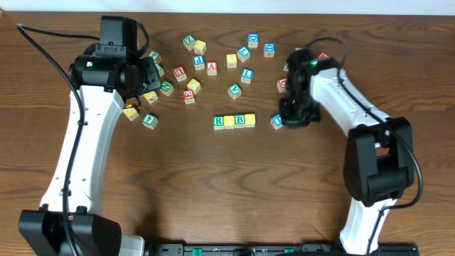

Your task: Spell out ROBOT

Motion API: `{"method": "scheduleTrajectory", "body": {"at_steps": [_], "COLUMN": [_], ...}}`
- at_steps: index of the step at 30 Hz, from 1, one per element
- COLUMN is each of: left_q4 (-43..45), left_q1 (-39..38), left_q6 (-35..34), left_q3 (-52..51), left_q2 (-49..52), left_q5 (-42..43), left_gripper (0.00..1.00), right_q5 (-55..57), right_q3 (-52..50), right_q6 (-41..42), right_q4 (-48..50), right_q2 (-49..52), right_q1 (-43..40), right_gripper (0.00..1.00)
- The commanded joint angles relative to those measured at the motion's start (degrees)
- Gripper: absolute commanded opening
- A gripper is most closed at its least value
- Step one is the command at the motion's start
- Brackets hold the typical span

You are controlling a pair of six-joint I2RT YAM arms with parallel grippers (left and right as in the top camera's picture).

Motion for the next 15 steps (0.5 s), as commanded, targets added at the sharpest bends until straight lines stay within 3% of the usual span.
{"method": "scheduleTrajectory", "body": {"at_steps": [1, 15], "left_q4": [0.0, 0.0], "left_q1": [0.1, 0.1], "left_q6": [0.6, 0.6], "left_q3": [-0.9, -0.9], "left_q2": [0.3, 0.3], "left_q5": [-0.2, -0.2], "left_gripper": [0.46, 0.46], "right_q5": [0.4, 0.4], "right_q3": [-3.3, -5.1], "right_q6": [0.1, 0.1], "right_q4": [3.0, 12.1], "right_q2": [0.6, 0.6], "right_q1": [1.9, 6.1], "right_gripper": [0.04, 0.04]}}
